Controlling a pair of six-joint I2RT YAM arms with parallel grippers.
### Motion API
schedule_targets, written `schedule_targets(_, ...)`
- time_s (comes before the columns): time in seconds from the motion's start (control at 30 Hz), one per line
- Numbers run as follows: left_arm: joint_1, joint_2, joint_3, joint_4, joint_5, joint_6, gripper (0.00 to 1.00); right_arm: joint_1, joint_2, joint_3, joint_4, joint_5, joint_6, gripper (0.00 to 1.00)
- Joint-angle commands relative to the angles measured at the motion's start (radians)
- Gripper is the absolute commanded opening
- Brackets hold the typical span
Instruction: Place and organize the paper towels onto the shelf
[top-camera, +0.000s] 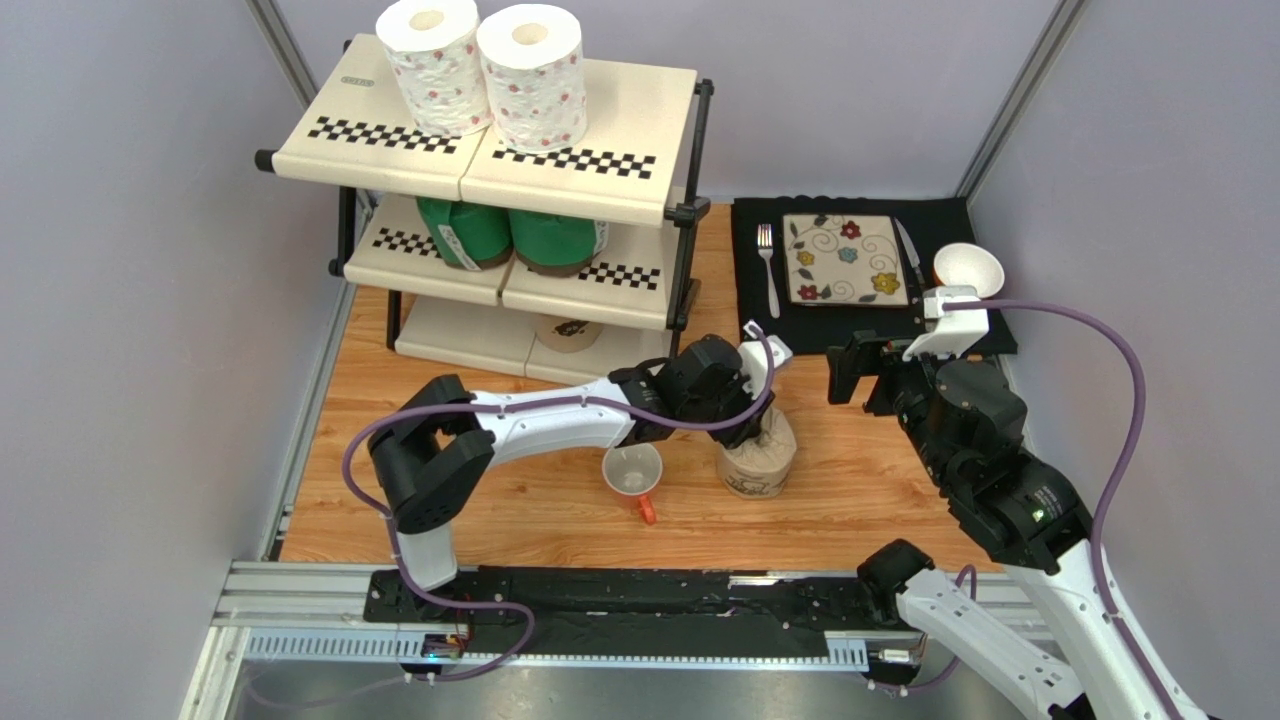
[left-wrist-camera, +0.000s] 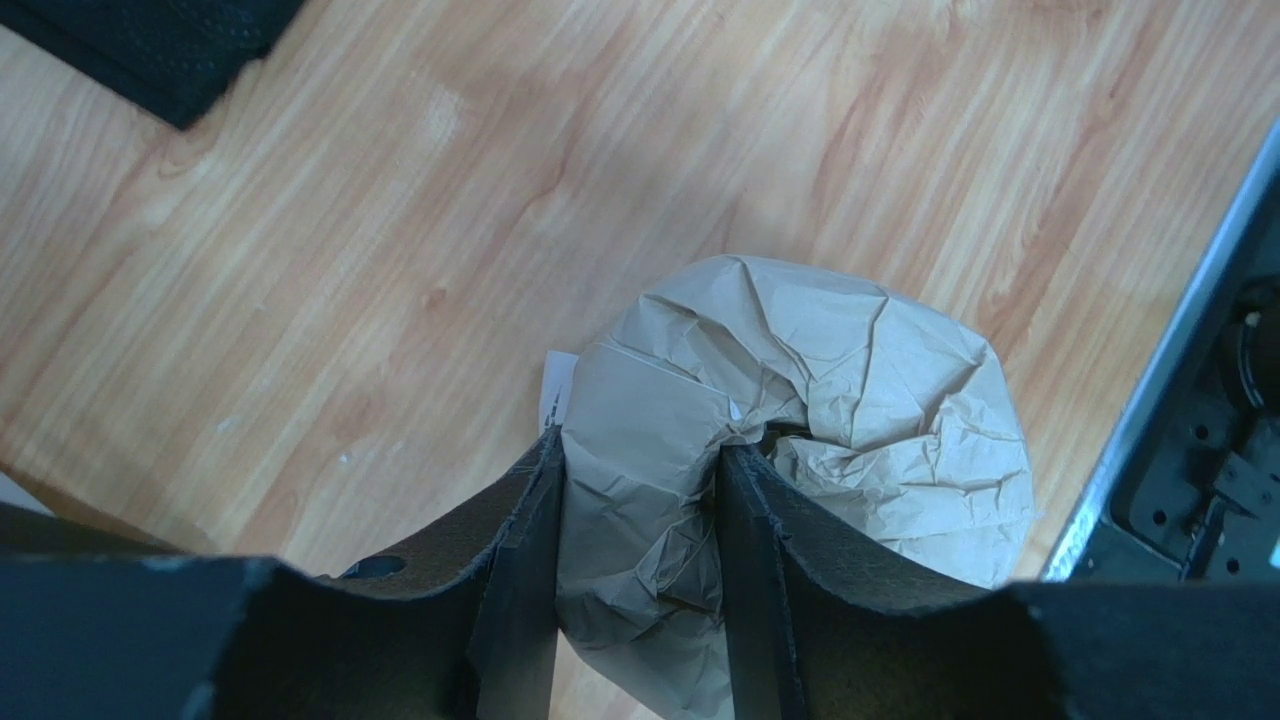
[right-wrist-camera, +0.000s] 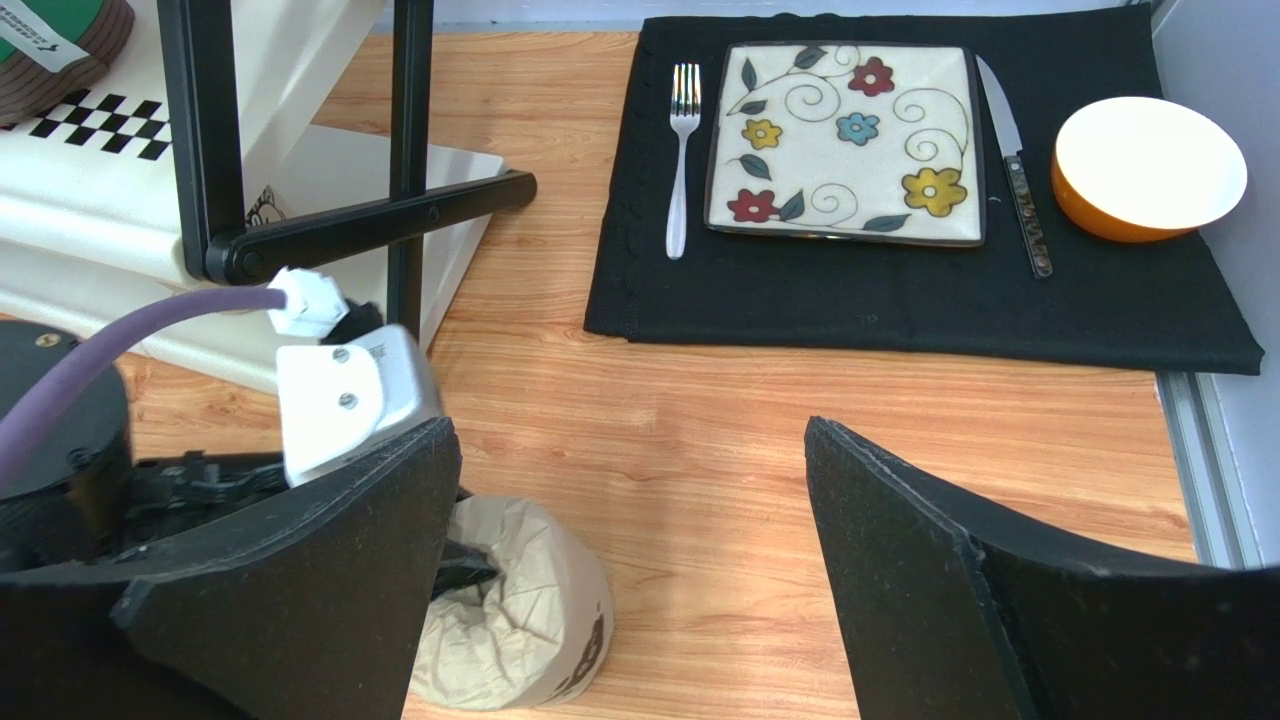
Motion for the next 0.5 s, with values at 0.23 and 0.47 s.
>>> schedule_targets(0.23, -0.008, -0.276, -0.145, 0.163, 0.006, -0.046, 0.13, 0.003, -0.038, 0.043, 0.004, 0.065, 0.007, 0.89)
schedule_targets(0.47, 0.023, -0.488, -0.207, 0.176, -0.059, -0.060, 0.10, 0.003, -0.029, 0.047, 0.007, 0.059, 0.006, 0.89)
